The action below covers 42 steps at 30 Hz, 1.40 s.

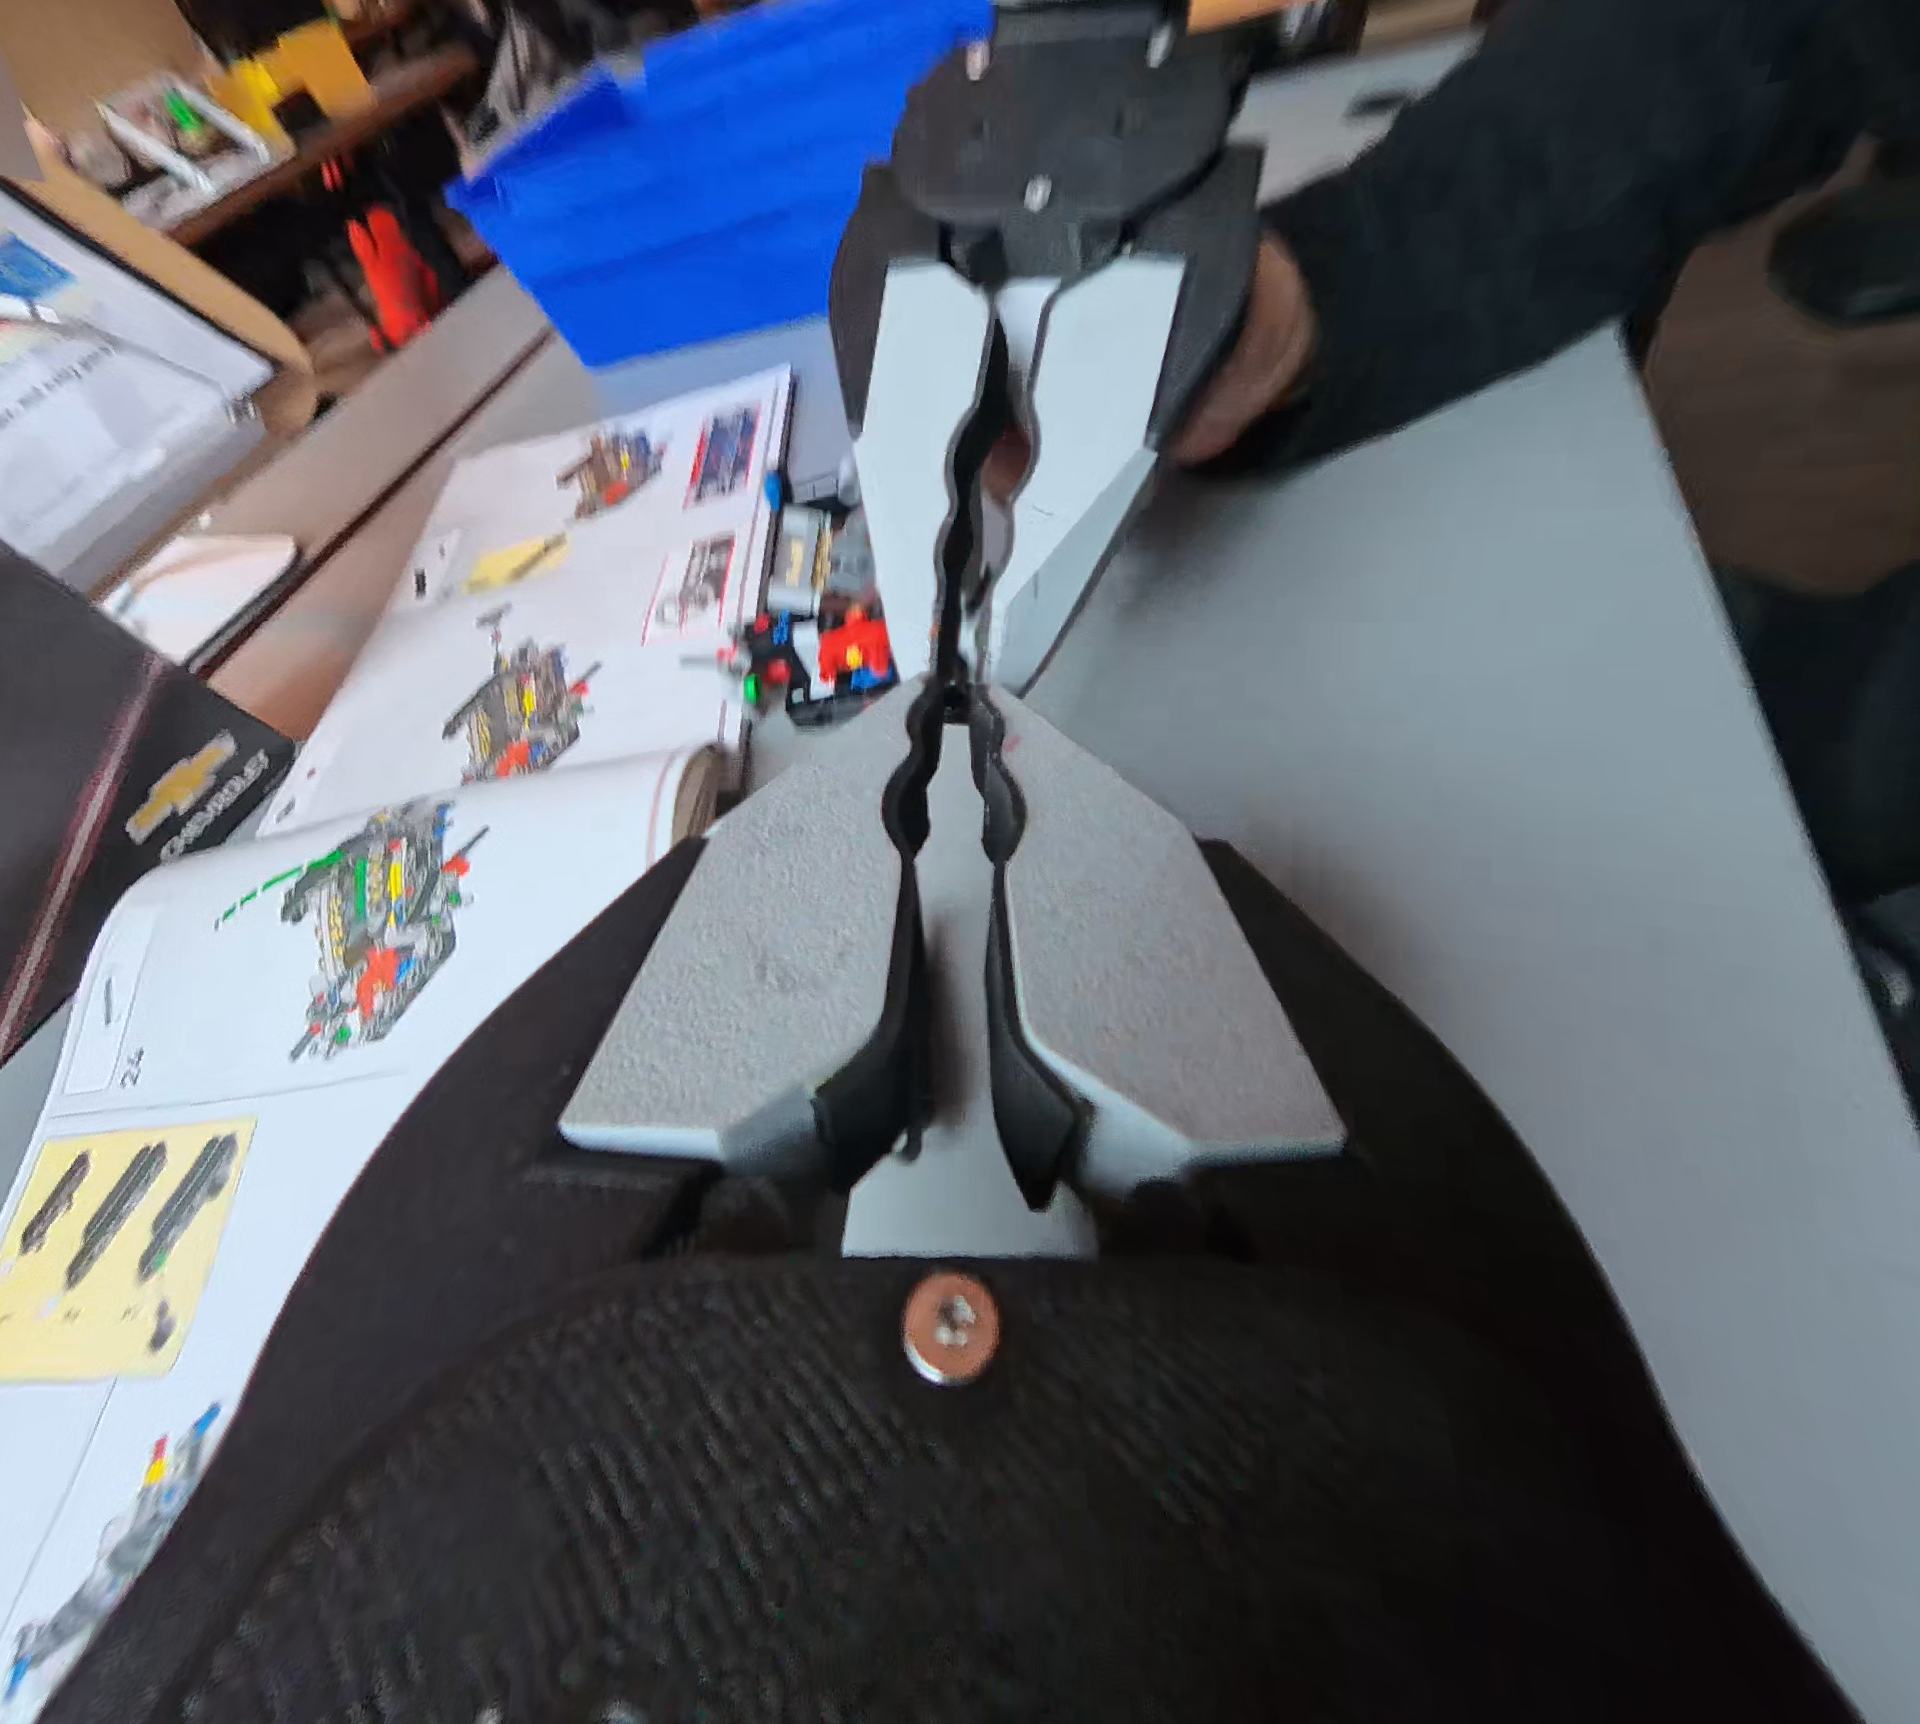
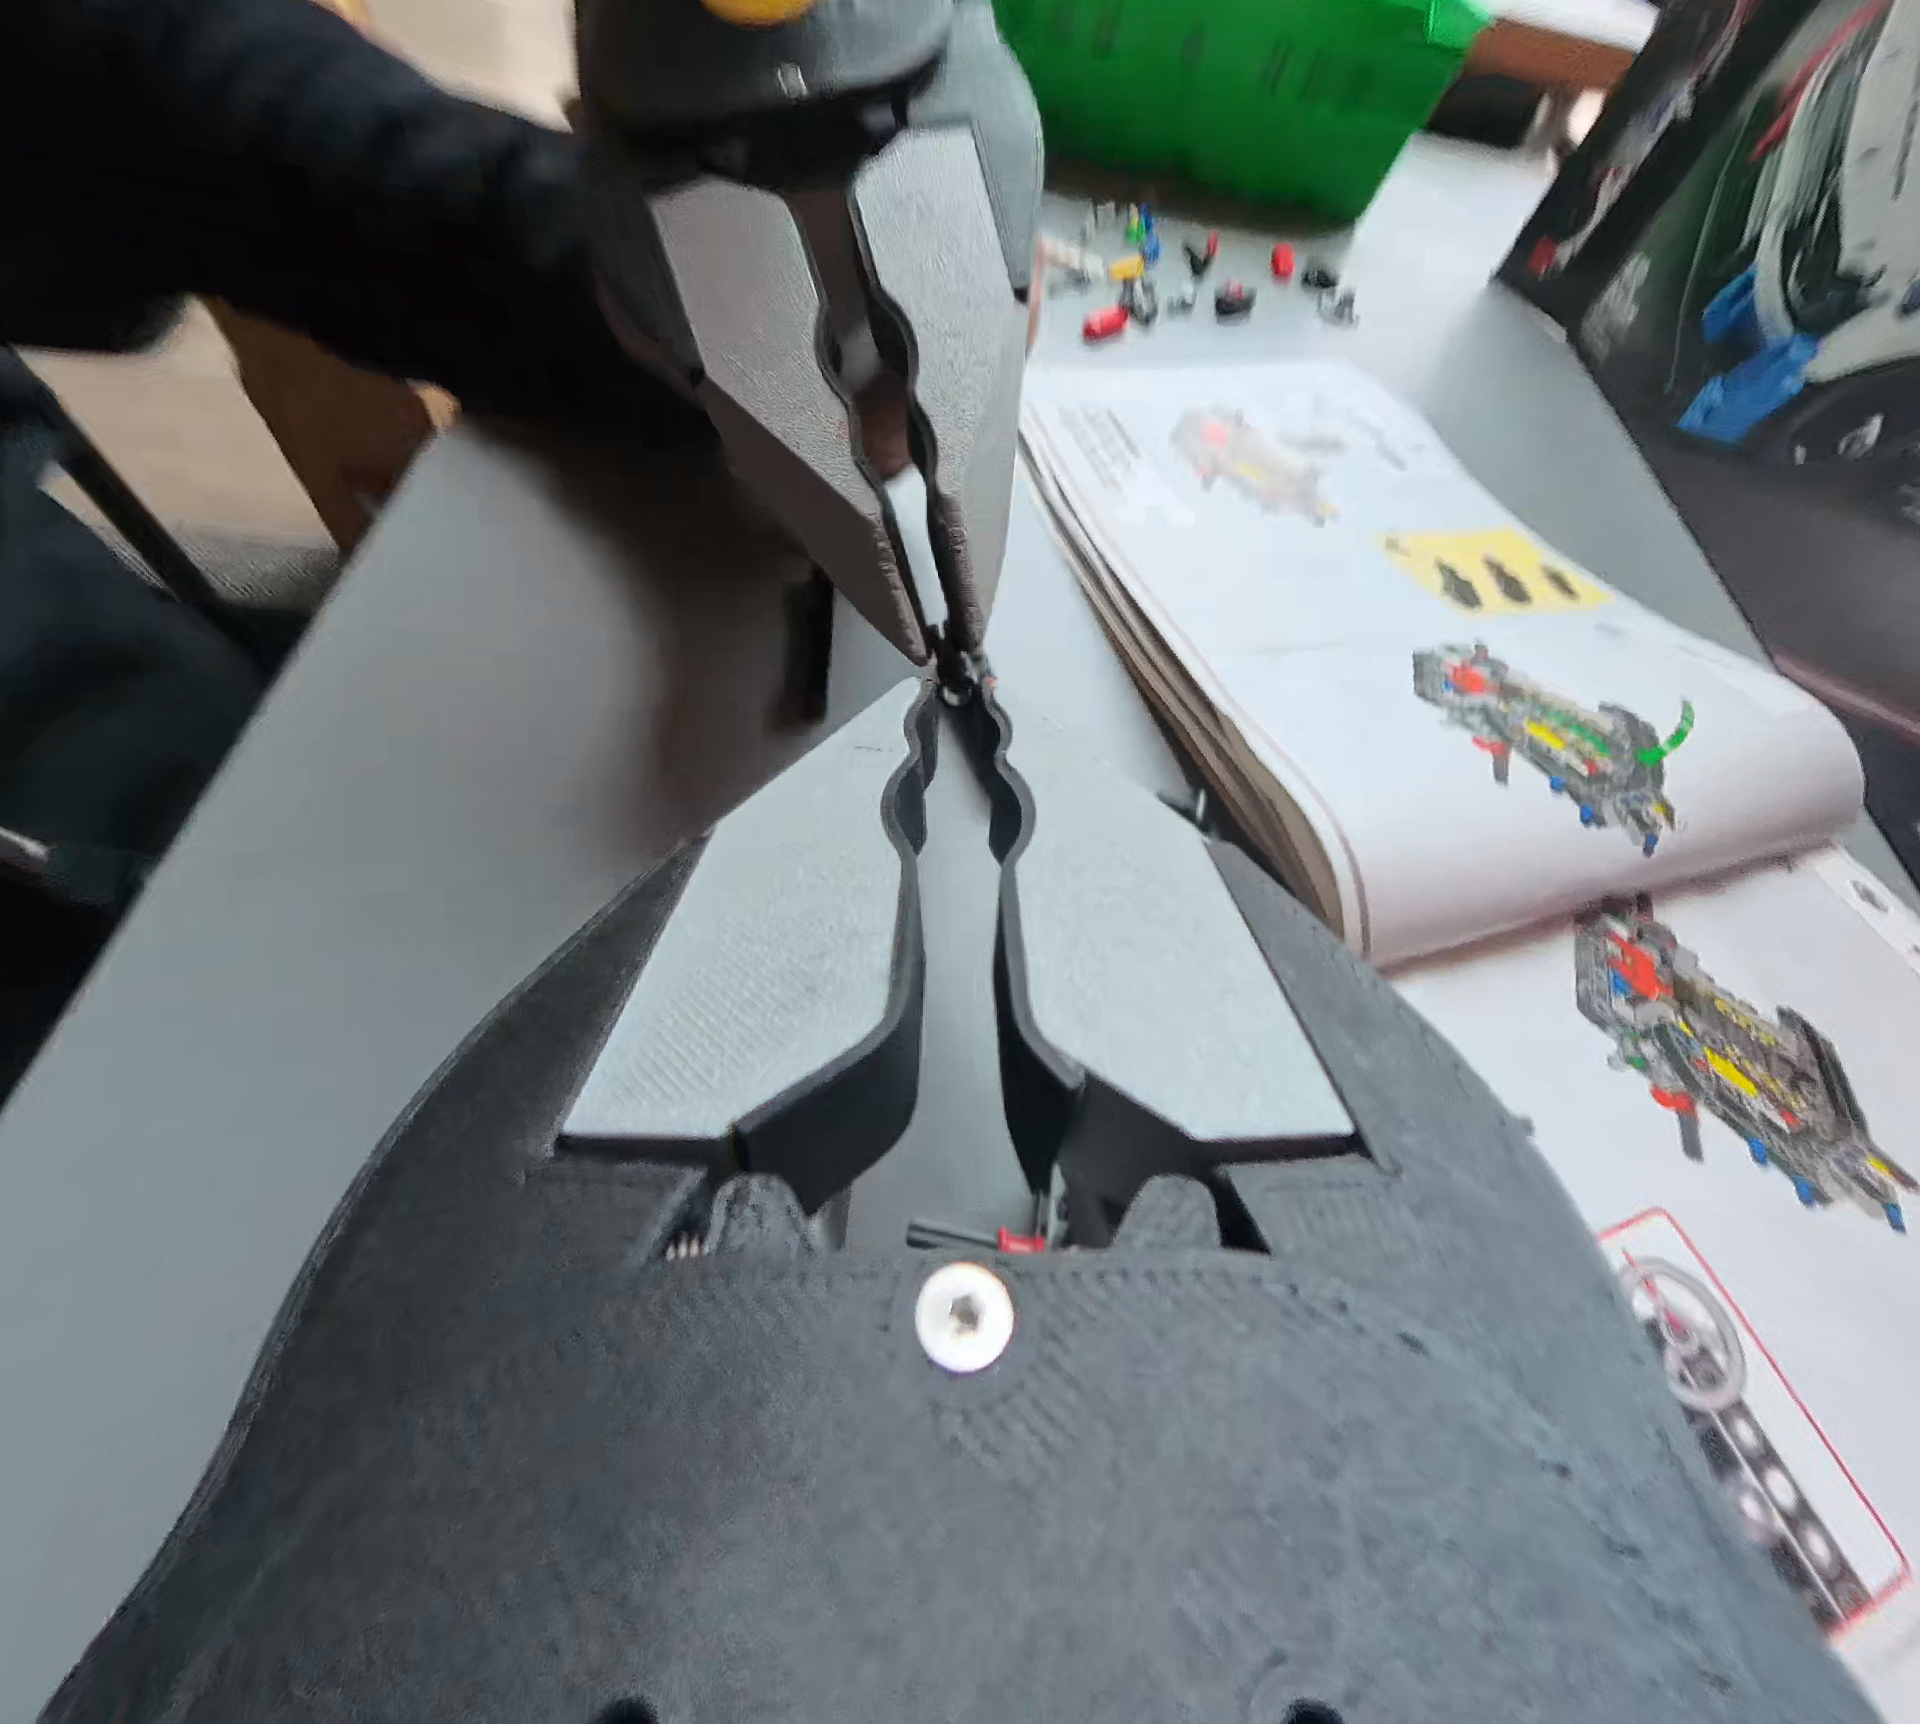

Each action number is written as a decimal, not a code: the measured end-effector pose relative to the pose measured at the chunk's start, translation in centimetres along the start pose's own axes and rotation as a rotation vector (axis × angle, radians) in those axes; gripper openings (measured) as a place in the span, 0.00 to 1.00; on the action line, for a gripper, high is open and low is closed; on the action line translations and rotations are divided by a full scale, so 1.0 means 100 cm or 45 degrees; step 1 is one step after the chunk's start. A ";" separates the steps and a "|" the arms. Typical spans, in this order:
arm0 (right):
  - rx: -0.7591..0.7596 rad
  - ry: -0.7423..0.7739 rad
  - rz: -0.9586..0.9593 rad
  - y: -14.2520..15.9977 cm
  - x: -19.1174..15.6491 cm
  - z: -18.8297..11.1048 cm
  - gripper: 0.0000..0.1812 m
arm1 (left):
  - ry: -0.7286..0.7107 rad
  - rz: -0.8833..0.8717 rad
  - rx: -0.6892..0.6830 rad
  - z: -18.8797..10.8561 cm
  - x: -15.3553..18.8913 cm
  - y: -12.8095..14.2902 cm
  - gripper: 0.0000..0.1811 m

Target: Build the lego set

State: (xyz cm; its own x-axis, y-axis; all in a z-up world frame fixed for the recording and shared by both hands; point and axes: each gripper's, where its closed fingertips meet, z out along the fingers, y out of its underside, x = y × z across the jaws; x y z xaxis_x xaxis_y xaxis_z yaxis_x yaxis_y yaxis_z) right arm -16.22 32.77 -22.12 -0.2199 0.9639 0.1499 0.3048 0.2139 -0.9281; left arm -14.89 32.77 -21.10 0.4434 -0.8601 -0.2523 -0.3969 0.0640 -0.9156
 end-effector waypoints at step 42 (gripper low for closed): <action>0.536 -0.452 0.638 -0.058 -0.010 -0.029 0.05 | -0.055 0.193 0.337 -0.017 0.005 -0.047 0.01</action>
State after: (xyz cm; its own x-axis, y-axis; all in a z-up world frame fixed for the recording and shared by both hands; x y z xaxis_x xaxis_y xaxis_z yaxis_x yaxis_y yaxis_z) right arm -15.06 31.04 -15.93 -0.4556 0.8058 -0.3783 0.0821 -0.3851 -0.9192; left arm -14.21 31.17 -16.42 0.4309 -0.8088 -0.4002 -0.2406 0.3244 -0.9148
